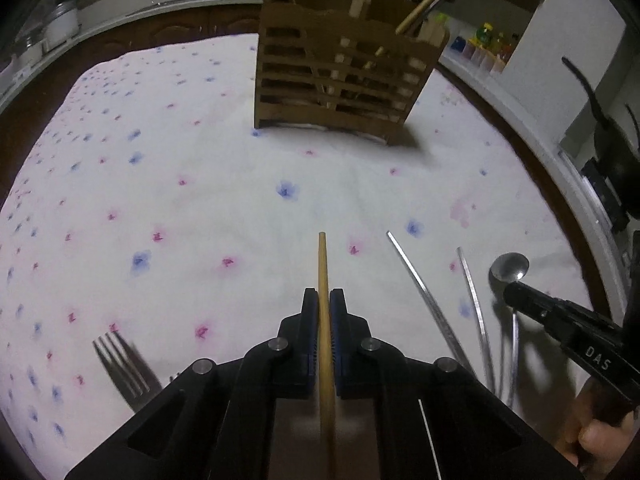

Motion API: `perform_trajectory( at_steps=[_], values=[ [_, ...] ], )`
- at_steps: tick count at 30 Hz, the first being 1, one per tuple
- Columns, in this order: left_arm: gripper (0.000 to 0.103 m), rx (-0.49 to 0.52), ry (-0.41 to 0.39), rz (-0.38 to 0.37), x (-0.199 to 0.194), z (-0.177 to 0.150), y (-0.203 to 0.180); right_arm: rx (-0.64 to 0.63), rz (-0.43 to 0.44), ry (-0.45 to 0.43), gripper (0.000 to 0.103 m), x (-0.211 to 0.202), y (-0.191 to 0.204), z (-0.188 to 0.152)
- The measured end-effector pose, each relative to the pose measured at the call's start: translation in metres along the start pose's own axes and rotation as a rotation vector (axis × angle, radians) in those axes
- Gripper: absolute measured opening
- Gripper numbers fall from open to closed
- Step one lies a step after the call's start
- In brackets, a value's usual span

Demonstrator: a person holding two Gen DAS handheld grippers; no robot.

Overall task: Organize utensils
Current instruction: 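Lift the left gripper's chopstick toward the holder while the right gripper carries the spoon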

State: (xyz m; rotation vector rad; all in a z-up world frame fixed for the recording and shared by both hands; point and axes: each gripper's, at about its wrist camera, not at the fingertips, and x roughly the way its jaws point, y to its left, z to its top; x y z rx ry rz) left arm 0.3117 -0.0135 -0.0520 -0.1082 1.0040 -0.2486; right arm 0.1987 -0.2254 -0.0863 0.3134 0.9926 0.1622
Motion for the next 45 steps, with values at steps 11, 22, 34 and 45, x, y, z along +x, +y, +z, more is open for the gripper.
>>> perform_trajectory(
  at_steps=[11,22,34,45],
  values=[
    [0.004,-0.029,-0.145,-0.066,-0.082,-0.012,0.002,-0.028,0.016,-0.081,0.003,-0.038,0.014,0.004],
    [0.004,-0.107,-0.294,-0.155,-0.164,-0.049,0.025,-0.097,0.034,-0.201,0.003,-0.087,0.036,0.005],
    [0.004,-0.122,-0.368,-0.153,-0.192,-0.065,0.031,-0.101,0.033,-0.257,0.003,-0.109,0.039,0.004],
    [0.004,-0.158,-0.453,-0.157,-0.212,-0.073,0.042,-0.107,0.033,-0.289,0.003,-0.120,0.040,0.011]
  ],
)
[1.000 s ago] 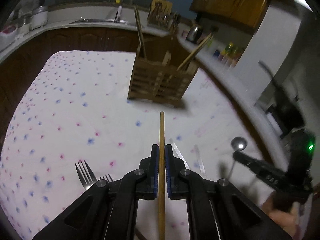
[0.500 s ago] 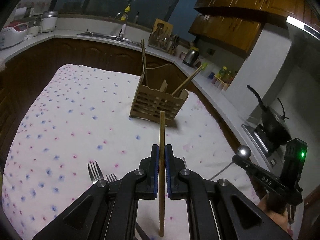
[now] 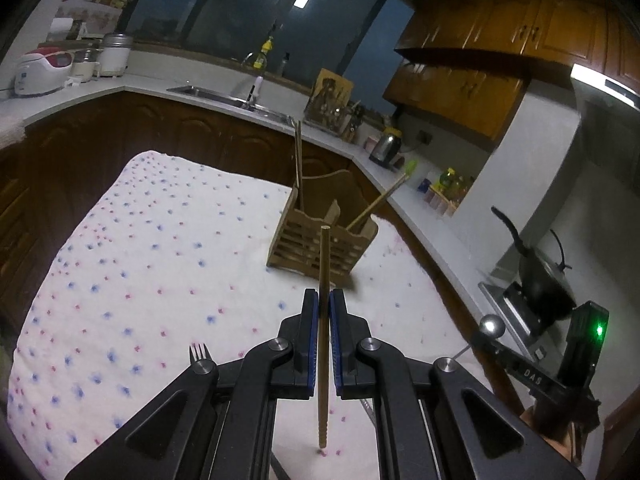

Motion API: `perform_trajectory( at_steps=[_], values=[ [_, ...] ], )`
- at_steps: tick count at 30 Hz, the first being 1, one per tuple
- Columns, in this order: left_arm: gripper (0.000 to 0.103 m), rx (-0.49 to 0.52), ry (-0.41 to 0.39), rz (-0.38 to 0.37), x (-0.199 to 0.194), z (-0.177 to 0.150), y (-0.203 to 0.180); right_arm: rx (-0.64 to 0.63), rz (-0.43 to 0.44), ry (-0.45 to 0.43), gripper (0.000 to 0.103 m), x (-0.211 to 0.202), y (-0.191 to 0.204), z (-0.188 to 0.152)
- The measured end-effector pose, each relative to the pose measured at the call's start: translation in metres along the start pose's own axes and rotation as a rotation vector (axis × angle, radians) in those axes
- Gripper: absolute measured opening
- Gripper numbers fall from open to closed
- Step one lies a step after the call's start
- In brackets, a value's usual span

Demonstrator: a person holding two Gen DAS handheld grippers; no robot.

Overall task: Organize utensils
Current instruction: 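Lift the left gripper's chopstick toward the holder while the right gripper carries the spoon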

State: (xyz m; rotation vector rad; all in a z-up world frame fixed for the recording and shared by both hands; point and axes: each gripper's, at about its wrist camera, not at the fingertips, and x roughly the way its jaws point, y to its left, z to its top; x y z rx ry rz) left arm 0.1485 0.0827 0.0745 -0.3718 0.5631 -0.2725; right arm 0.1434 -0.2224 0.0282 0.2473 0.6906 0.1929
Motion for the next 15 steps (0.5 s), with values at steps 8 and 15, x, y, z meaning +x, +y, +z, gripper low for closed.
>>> perform_trajectory(
  at_steps=[8,15],
  values=[
    [0.004,-0.008,-0.041,-0.007,-0.0065,0.0063,0.0041,0.000,0.008,-0.010,0.003,0.0012,0.0004,0.0056],
    [0.004,-0.014,-0.048,-0.011,-0.0042,0.0102,0.0092,0.001,0.009,-0.009,0.003,0.0018,-0.0002,0.0068]
  ],
)
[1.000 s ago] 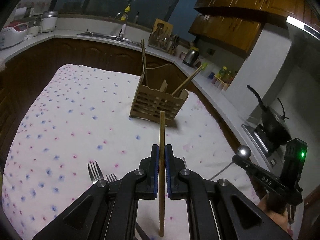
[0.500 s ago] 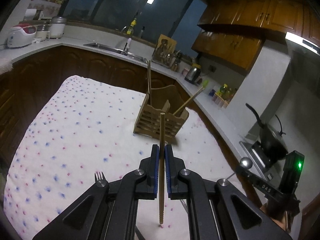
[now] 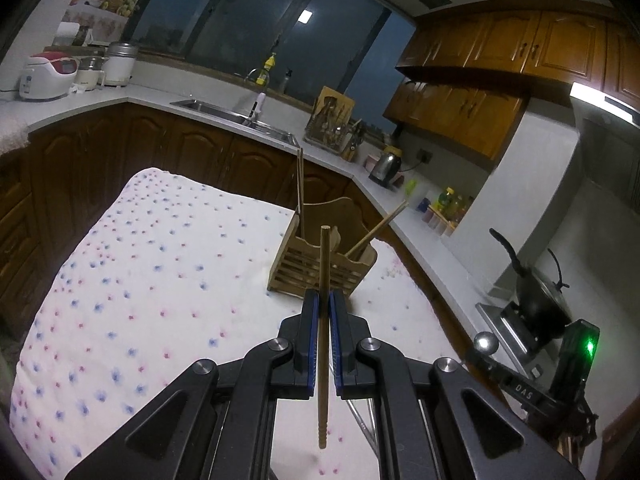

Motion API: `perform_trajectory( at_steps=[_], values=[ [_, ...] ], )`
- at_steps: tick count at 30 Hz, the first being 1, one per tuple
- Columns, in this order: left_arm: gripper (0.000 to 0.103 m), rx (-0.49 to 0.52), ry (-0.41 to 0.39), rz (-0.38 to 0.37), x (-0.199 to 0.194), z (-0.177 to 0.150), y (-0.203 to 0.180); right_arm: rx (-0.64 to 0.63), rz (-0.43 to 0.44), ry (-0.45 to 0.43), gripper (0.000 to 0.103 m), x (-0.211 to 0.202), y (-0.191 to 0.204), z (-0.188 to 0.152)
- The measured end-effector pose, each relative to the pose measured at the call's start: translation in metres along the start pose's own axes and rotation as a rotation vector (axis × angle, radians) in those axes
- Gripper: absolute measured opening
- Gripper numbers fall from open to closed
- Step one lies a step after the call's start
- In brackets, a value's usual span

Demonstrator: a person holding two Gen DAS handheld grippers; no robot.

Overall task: Organize utensils
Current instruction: 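Lift the left gripper's chopstick toward the holder while the right gripper carries the spoon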

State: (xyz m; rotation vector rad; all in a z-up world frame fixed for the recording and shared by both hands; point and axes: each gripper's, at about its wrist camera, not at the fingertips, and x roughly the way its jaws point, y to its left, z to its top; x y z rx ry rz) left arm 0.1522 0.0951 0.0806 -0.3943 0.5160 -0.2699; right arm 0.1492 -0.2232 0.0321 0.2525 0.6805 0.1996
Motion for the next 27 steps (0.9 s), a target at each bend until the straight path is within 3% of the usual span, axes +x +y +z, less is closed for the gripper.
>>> perform_trajectory(
  at_steps=[15,27],
  values=[
    [0.004,-0.004,-0.014,-0.001,0.009,0.006,-0.001,-0.007,0.002,-0.015,0.003,0.008,-0.001,0.013],
    [0.004,0.042,-0.081,-0.014,0.037,0.046,-0.008,-0.052,0.003,-0.071,0.003,0.026,0.002,0.059]
  ],
)
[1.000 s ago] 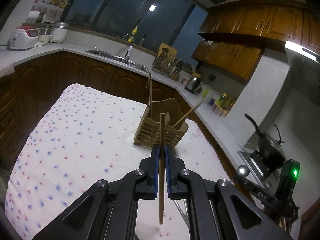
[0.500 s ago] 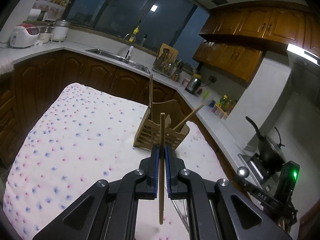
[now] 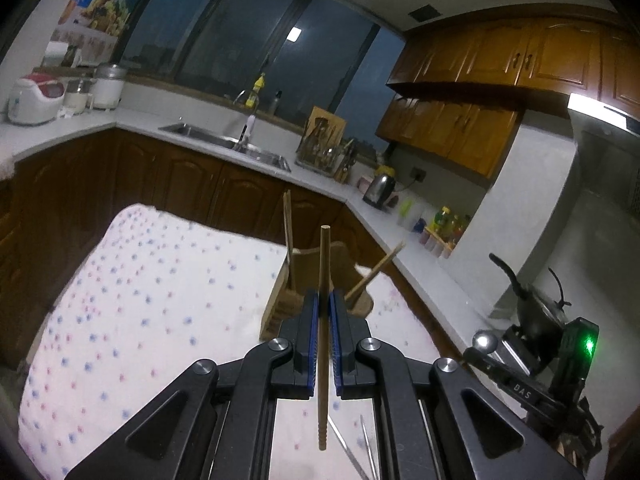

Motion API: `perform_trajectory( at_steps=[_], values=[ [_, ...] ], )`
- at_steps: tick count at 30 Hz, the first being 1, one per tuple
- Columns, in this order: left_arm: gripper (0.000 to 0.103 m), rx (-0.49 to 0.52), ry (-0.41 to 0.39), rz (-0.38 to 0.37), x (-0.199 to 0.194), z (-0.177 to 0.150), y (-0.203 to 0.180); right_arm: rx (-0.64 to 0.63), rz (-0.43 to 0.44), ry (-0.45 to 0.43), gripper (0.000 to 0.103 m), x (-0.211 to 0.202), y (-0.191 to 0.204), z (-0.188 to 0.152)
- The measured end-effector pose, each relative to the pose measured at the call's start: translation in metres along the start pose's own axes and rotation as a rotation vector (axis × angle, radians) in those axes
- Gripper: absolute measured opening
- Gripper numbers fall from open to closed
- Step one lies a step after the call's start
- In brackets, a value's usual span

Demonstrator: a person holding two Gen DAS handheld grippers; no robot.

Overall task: Organize utensils
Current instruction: 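Lift the left gripper's chopstick toward the holder while the right gripper carries the spoon, then lower the left gripper's chopstick into the holder while the right gripper lowers the spoon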

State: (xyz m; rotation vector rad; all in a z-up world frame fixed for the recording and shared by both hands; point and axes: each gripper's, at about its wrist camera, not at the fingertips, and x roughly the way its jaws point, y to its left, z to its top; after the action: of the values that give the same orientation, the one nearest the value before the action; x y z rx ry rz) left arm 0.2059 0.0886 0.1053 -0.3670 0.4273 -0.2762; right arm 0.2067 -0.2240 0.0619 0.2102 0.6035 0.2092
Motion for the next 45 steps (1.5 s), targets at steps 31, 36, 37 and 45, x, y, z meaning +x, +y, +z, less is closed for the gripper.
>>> perform_trajectory(
  at_steps=[31,36,37,45],
  values=[
    [0.004,0.034,-0.194,0.075,0.198,0.035,0.019,-0.067,-0.055,-0.085,0.003,0.115,-0.006,0.098],
    [0.004,0.058,-0.149,0.104,0.231,0.019,0.016,-0.071,-0.057,-0.035,0.003,0.136,-0.006,0.085],
    [0.004,0.065,-0.138,0.104,0.236,0.017,0.014,-0.073,-0.055,-0.025,0.003,0.140,-0.005,0.083],
    [0.004,0.071,-0.051,0.110,0.267,0.024,0.010,-0.063,-0.030,0.066,0.003,0.169,-0.004,0.065]
  ],
)
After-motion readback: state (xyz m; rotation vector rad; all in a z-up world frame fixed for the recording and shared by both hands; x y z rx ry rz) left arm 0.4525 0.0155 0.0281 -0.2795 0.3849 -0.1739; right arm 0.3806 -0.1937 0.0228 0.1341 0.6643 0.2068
